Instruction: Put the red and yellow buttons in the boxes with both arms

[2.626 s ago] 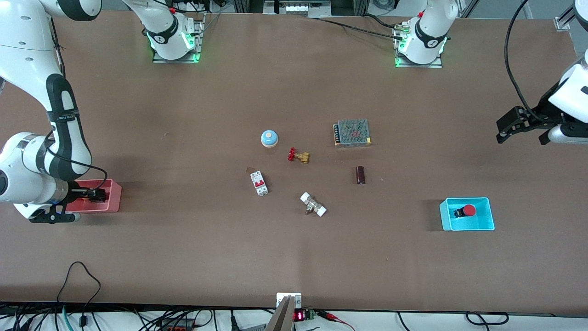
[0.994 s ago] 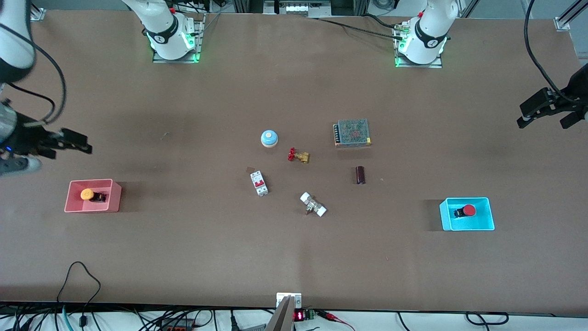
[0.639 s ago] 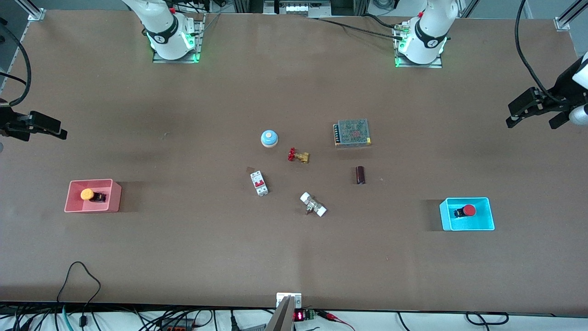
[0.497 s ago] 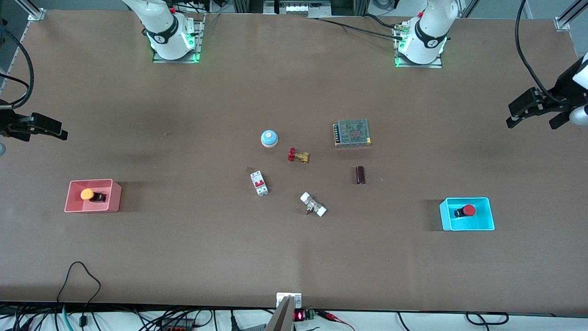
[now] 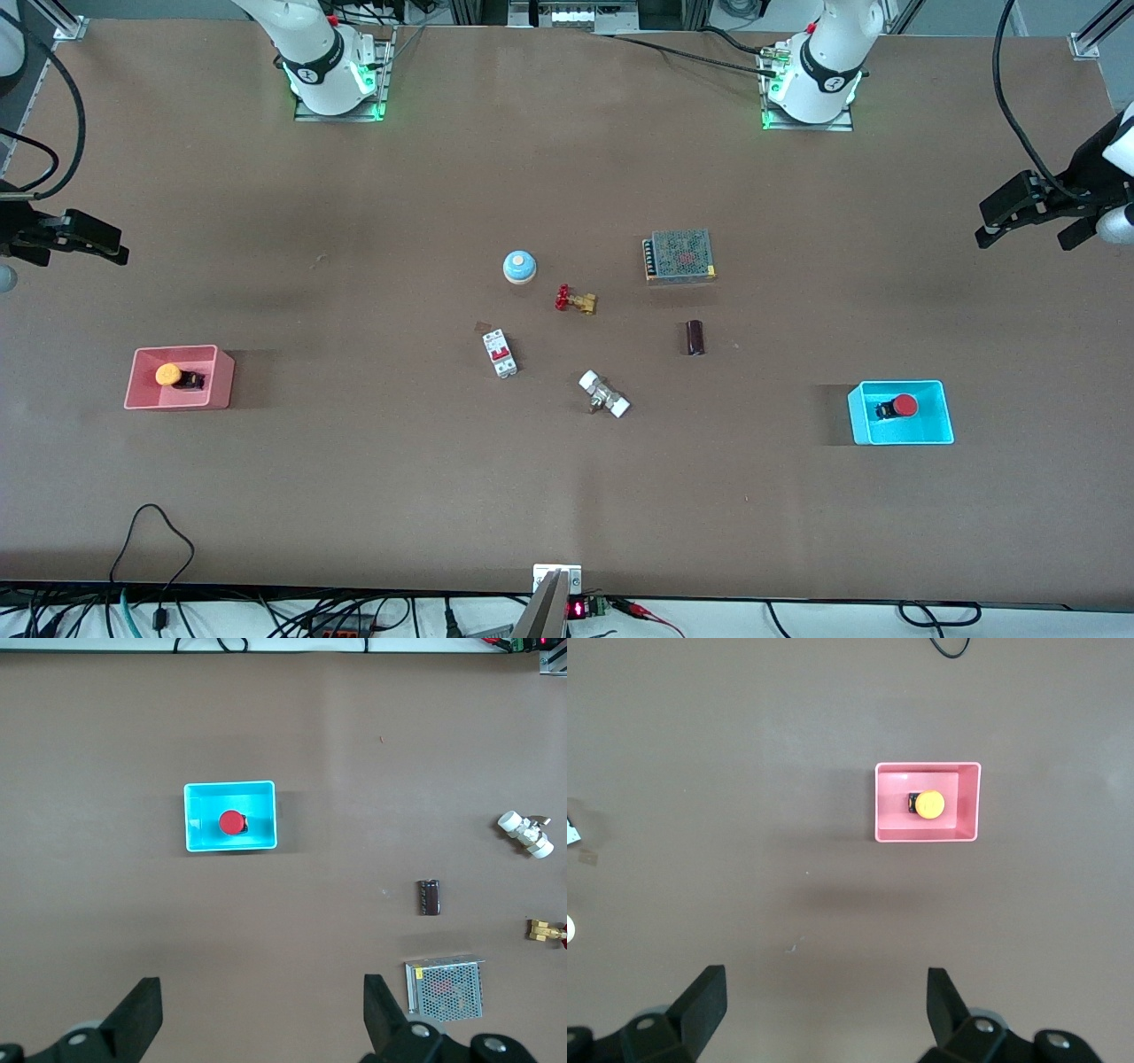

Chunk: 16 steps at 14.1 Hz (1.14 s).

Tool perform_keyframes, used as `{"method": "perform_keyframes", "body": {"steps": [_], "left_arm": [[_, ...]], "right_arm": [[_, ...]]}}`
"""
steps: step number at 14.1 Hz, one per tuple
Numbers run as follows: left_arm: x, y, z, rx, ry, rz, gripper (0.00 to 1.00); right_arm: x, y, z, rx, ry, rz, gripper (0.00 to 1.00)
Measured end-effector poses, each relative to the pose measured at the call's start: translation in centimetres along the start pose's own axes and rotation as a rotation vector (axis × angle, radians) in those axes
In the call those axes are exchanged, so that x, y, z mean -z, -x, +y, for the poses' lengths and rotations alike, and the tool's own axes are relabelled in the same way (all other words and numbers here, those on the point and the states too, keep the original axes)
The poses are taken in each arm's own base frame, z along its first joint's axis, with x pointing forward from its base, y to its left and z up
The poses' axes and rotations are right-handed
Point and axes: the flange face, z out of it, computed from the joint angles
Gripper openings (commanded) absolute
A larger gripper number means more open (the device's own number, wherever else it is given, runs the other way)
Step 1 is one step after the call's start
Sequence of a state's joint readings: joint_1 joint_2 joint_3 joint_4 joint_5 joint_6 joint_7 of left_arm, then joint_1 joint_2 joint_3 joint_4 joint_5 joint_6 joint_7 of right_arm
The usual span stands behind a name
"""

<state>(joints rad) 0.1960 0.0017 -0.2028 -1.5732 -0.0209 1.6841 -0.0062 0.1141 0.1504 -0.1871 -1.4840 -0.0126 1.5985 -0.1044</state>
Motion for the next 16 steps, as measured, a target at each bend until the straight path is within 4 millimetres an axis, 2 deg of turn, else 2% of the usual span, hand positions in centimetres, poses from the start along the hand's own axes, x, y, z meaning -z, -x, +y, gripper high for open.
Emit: {"method": "perform_keyframes", "body": {"steps": [4, 10, 16], "left_arm": [[-0.3, -0.1, 0.0, 0.0, 0.001, -0.006, 1.0], [-0.4, -0.2, -0.1, 0.001, 0.001, -0.008, 1.0], [-0.5, -0.2, -0.2, 0.002, 0.001, -0.008, 1.0]], "right_arm": [[0.9, 0.7, -2.2, -0.058, 0.002, -0.013, 1.0], [0.1, 1.9, -0.1, -0.076, -0.005, -0.046, 1.0], [0.5, 2.7, -0.2, -0.072, -0.011, -0.043, 1.0]]}}
